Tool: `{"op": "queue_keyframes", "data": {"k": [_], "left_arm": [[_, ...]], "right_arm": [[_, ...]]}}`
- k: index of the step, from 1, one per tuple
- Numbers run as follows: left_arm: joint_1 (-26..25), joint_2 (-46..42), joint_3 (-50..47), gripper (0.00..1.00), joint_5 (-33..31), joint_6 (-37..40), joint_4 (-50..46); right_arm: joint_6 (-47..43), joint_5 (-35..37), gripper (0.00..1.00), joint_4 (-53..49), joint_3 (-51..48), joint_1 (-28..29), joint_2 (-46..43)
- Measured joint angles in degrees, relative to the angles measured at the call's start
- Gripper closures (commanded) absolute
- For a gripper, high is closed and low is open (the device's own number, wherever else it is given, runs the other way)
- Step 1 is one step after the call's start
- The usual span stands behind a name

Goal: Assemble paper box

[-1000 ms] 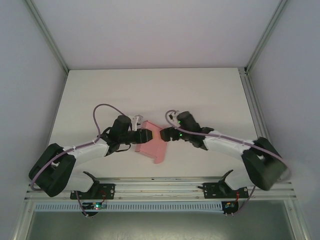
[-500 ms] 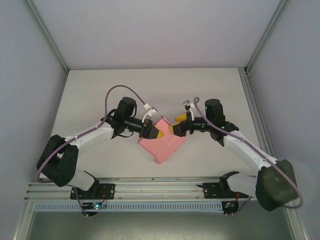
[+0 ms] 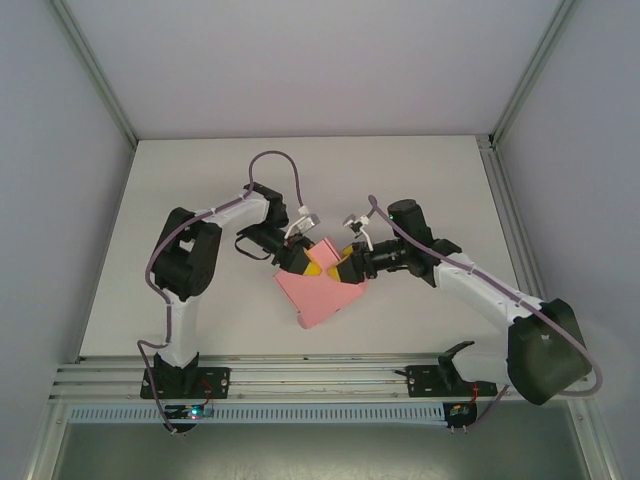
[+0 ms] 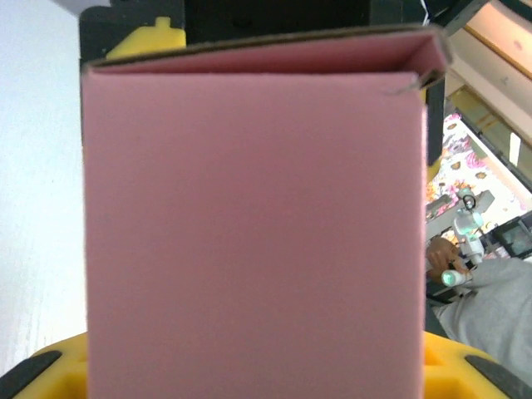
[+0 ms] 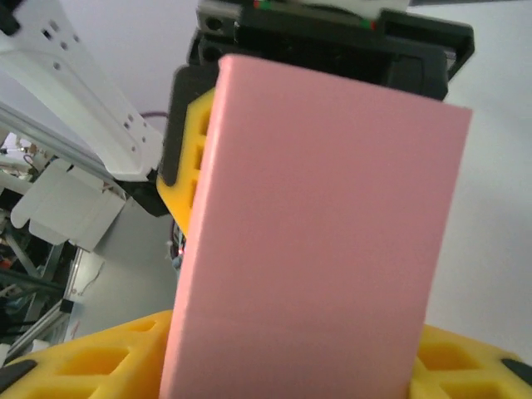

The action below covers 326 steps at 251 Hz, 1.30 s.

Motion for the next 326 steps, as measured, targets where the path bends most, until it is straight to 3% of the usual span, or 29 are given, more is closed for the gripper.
{"op": "queue_keyframes", "data": {"k": [11,27,58,61,63,65,66,68,72,106,144,168,188,203,229,253,286,326], "left_arm": [[0.26,0.24,-0.02,0.83,-0.24,1.86,-1.42],[0.61,0.09,0.00,0.81,-0.13,3.82,-3.08],[1.31,-0.66,0.13,0.64,0.22,5.79,-4.98],[1.33,-0.70,0.20,0.59,0.22,5.86,-5.16],[1.38,-0.72,0.28,0.50,0.22,5.97,-5.33],[1.42,-0.72,0.35,0.32,0.17,5.97,-5.42],[1.42,-0.72,0.37,0.18,0.17,5.97,-5.46],[1.46,-0.72,0.44,0.05,0.15,6.03,-5.57],[1.64,-0.74,0.63,0.01,0.09,6.27,-5.68],[3.48,-0.72,4.26,0.00,0.20,5.42,-6.71],[8.63,-0.57,15.58,0.01,0.26,1.33,-7.32],[11.04,1.29,27.02,0.01,-0.20,-4.33,-7.50],[11.45,2.97,35.52,0.00,-3.91,-15.41,-5.88],[11.04,2.10,36.11,0.00,-11.50,-27.74,0.39],[9.35,0.31,34.45,0.00,-33.20,-49.24,13.86],[8.61,-0.57,32.81,0.00,-47.63,-62.34,24.70],[9.01,-8.74,21.14,0.00,-63.08,-70.69,42.14],[9.16,-27.93,-1.46,0.00,-72.30,-75.01,67.67]], "right_arm": [[0.44,0.46,0.58,-0.46,0.17,0.17,0.35],[0.96,0.87,0.69,-0.83,1.09,0.52,0.44],[1.75,1.33,0.82,-1.33,2.69,0.76,0.44],[1.86,1.33,0.84,-1.33,2.78,0.83,0.46],[2.12,1.36,0.85,-1.27,2.86,0.87,0.44],[2.21,1.38,0.86,-1.27,2.89,0.87,0.44],[2.25,1.38,0.86,-1.22,2.91,0.85,0.44],[2.32,1.40,0.87,-1.22,2.97,0.87,0.44],[2.51,1.51,0.88,-1.18,3.06,0.87,0.44],[3.06,1.99,0.92,-1.36,3.56,0.81,0.35],[3.04,5.55,0.92,-4.61,3.61,-0.68,-1.97],[3.69,9.20,0.92,-5.84,3.58,-2.05,-5.31],[4.35,12.15,0.92,-6.05,3.58,-2.60,-8.46],[4.83,13.90,0.92,-6.03,3.56,-2.89,-10.27],[6.47,17.49,0.92,-5.99,3.06,-2.93,-12.48],[9.68,21.62,0.91,-5.81,1.62,-3.32,-14.34],[17.44,26.51,0.91,-5.86,0.44,-5.27,-16.31],[29.29,30.82,0.92,-7.19,0.61,-8.26,-17.25]]}}
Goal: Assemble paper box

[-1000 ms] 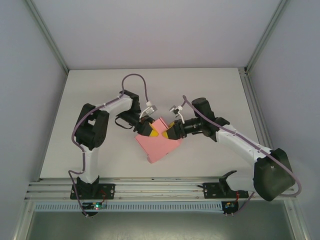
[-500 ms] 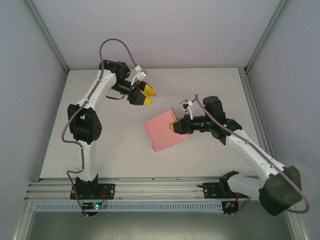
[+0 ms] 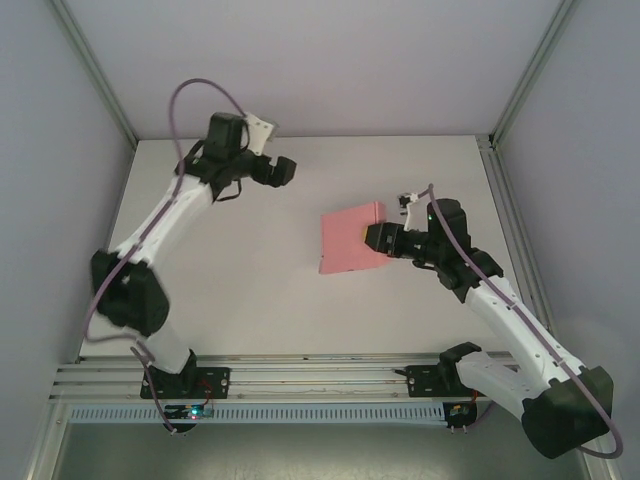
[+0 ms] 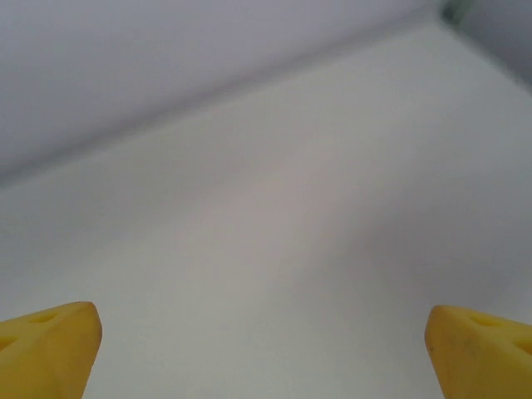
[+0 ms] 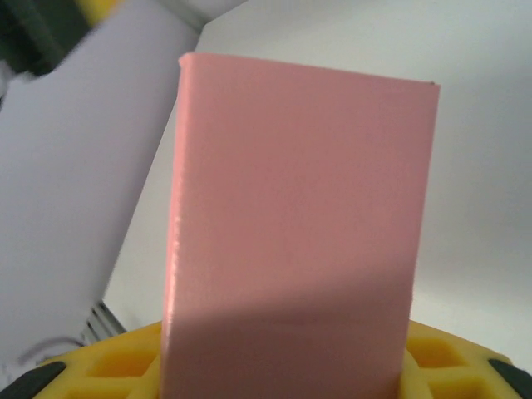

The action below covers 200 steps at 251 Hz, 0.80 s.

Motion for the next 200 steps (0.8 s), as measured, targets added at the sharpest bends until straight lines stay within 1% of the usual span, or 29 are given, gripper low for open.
{"op": "queue_keyframes", "data": {"k": [21,33,45,69,78,87,98,121,137,150,172,200], "left_arm": [[0.00,-9.94,-11.89,0.00,-2.97,-2.64,14.43],[0.00,-13.46,-16.20,0.00,-2.27,-2.93,19.96],[0.00,-14.69,-17.44,0.00,0.20,-2.40,21.88],[-1.18,-13.44,-16.04,0.00,8.09,3.17,20.61],[-2.16,-12.98,-15.78,0.00,10.10,5.31,19.93],[-3.45,-12.85,-16.02,0.00,12.02,7.89,19.30],[-5.49,-13.16,-17.20,0.00,13.77,11.74,18.93],[-12.13,-15.63,-22.10,0.00,13.25,21.84,18.03],[-17.38,-17.20,-24.61,0.00,12.96,28.98,15.72],[-20.59,-17.86,-25.33,0.00,13.14,33.18,13.81],[-22.82,-18.03,-25.55,0.00,12.20,38.07,13.38],[-23.65,-16.92,-25.53,0.00,7.98,42.95,14.51]], "right_arm": [[7.06,1.01,0.94,-0.87,0.20,-1.57,0.04],[12.11,0.96,0.96,-1.01,0.22,-2.36,0.37],[16.52,0.74,0.98,-0.85,0.28,-2.91,1.01],[25.92,0.04,0.99,-0.07,0.39,-3.28,3.06],[29.07,-0.31,0.99,0.04,0.55,-3.30,3.85],[32.15,-0.94,0.96,0.31,0.70,-3.67,4.57],[35.58,-1.88,0.96,0.81,0.74,-4.11,5.25],[42.16,-3.32,0.96,1.88,0.74,-5.31,5.81],[45.09,-3.61,0.96,2.95,0.74,-5.95,5.79],[46.84,-3.61,0.96,3.67,0.76,-6.25,5.79],[49.00,-3.87,0.96,4.50,0.76,-6.29,5.79],[51.21,-5.68,0.97,5.38,0.76,-6.25,5.79]]}}
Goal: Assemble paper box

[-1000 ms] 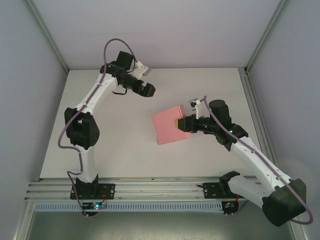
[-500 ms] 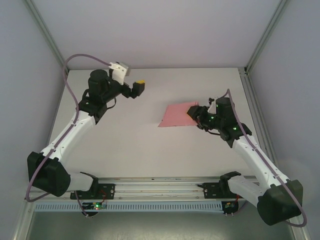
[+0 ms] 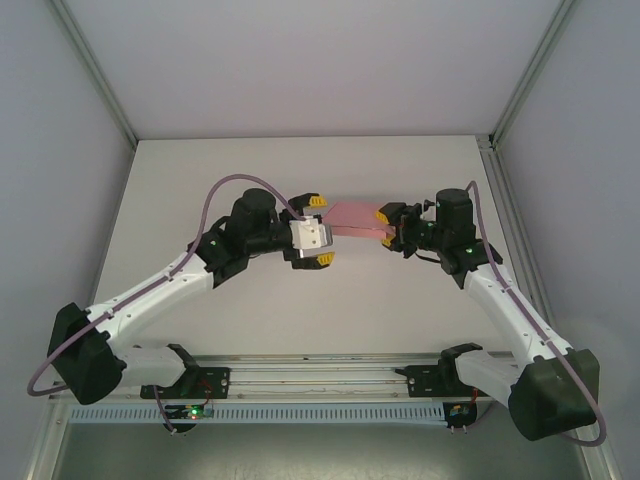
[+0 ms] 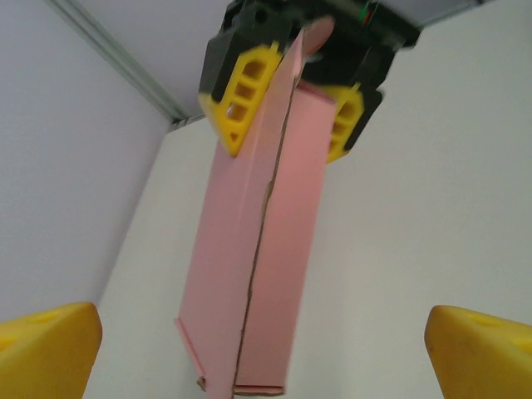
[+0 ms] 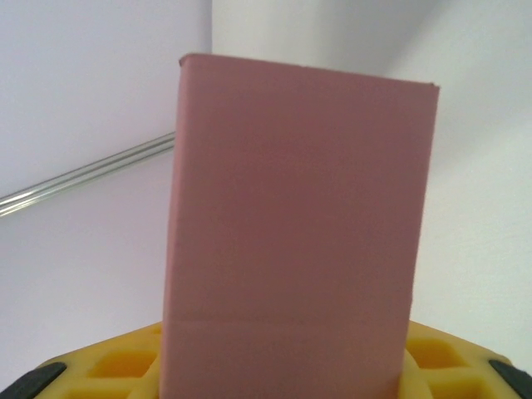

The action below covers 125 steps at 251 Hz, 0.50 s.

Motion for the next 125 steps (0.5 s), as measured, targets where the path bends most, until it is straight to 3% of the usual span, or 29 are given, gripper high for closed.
{"op": "queue_keyframes", "data": {"k": [45,56,97,125], "left_arm": [[-0.48,6.23,0.96,0.02,-3.82,4.72,0.59],[-0.48,7.45,1.07,0.07,-4.44,5.29,0.76],[-0.55,9.18,2.34,0.41,-5.62,6.82,2.34],[-0.85,9.44,3.02,0.52,-6.12,7.08,2.73]], "right_arm": [[2.32,-1.31,0.97,1.53,-0.22,0.02,-1.44],[2.67,-1.64,0.97,1.79,-0.37,0.02,-2.14],[3.37,-2.95,0.94,1.92,-1.53,0.02,-3.23],[3.37,-4.04,0.92,2.32,-1.57,0.11,-3.17]]}}
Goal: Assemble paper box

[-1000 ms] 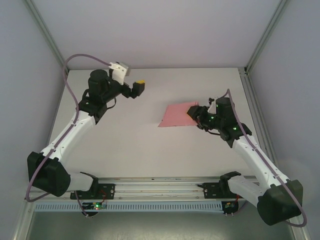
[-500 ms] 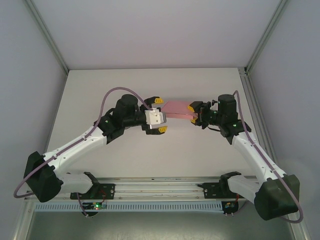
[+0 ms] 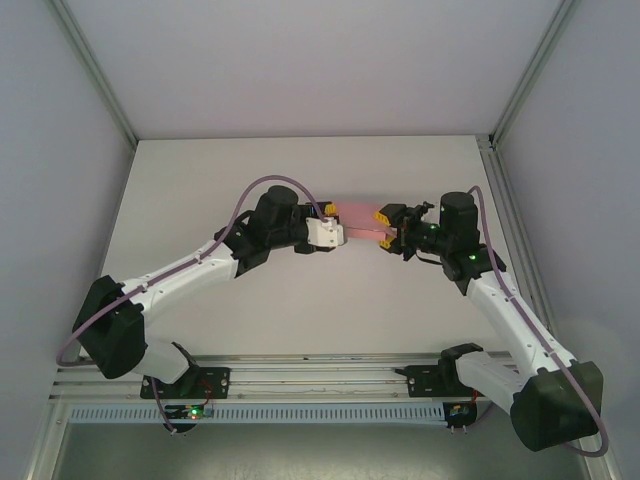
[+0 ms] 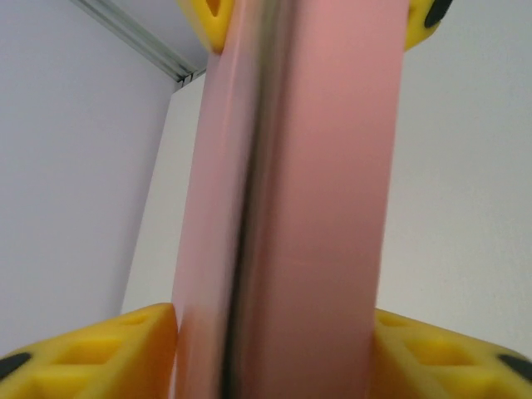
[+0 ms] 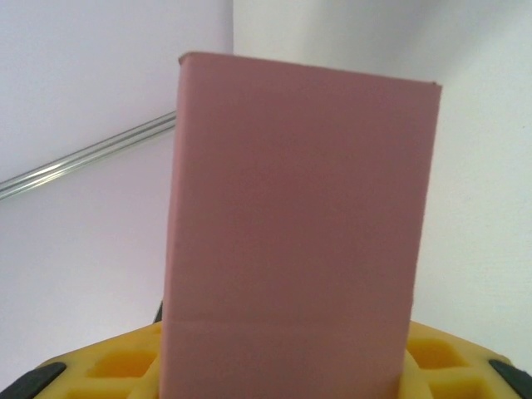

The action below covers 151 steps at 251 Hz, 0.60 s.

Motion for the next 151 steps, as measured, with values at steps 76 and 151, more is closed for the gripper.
{"op": "queue_keyframes", "data": {"k": [76,151], "left_arm": [[-0.24,-0.15,0.00,0.70,-0.39,1.86,-0.52],[-0.22,-0.70,6.97,0.70,1.79,1.29,-19.45]], "right_arm": [[-0.55,-0.15,0.51,0.22,0.00,-0.04,0.09],[-28.48,5.92,0.02,-12.63,5.86,-4.87,-5.70]]}}
